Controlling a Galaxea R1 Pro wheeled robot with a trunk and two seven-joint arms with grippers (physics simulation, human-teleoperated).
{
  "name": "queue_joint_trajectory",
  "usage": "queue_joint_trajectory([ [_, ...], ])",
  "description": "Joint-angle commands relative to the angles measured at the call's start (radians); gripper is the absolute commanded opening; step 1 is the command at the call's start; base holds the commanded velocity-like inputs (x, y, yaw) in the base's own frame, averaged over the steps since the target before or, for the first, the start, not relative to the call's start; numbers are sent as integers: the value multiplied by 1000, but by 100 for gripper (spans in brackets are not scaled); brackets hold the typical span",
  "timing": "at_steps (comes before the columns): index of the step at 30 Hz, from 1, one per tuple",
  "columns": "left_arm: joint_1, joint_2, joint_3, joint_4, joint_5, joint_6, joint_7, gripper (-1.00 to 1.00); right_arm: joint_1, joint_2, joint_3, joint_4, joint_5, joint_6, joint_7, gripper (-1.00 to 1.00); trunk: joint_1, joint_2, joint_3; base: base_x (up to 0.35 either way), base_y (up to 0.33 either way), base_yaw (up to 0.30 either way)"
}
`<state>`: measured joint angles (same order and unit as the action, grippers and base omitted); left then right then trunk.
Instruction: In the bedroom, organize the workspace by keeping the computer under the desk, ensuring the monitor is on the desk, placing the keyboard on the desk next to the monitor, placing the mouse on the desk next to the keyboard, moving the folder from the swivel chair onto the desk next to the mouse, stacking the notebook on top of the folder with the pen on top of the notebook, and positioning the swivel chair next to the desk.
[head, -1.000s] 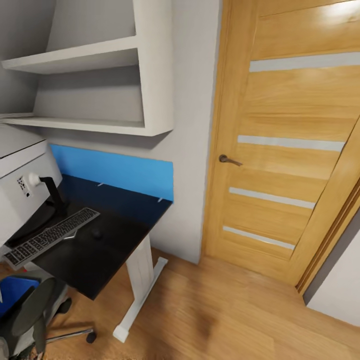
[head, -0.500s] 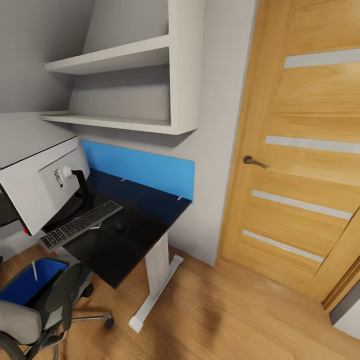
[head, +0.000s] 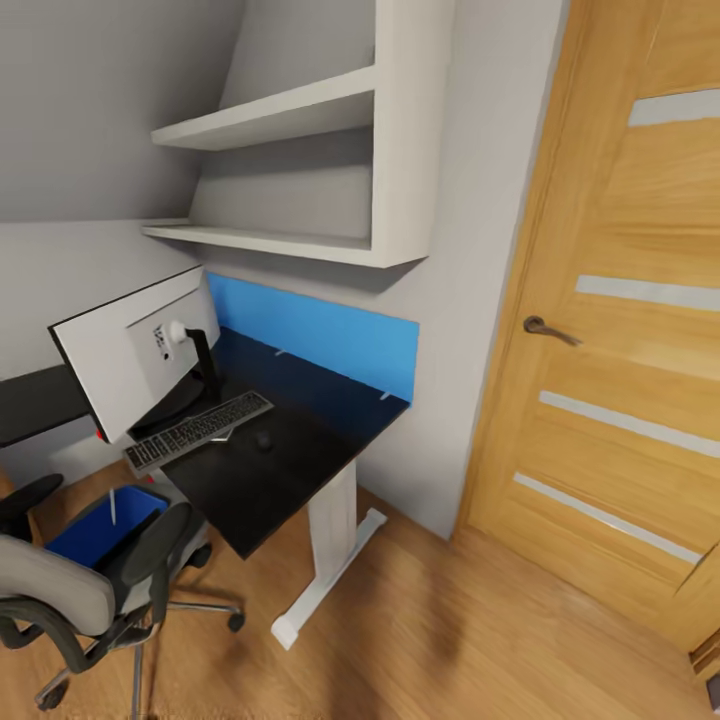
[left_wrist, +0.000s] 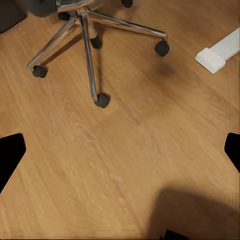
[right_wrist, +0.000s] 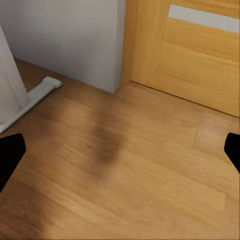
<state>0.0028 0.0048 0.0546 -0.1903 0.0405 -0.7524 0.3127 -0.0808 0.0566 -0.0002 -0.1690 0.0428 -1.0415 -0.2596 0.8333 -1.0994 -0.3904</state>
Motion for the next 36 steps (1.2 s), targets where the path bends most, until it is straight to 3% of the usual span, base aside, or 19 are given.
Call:
queue_joint_trajectory([
  [1, 0, 0, 2, -1, 4, -2, -3, 100, -1, 0, 0, 0, 5, -2, -6, 100, 0, -1, -1, 0, -89, 278],
  [36, 0, 0, 1, -1, 4, -2, -4, 100, -1, 1, 0, 3, 5, -2, -6, 100, 0, -1, -6, 0, -4, 286],
])
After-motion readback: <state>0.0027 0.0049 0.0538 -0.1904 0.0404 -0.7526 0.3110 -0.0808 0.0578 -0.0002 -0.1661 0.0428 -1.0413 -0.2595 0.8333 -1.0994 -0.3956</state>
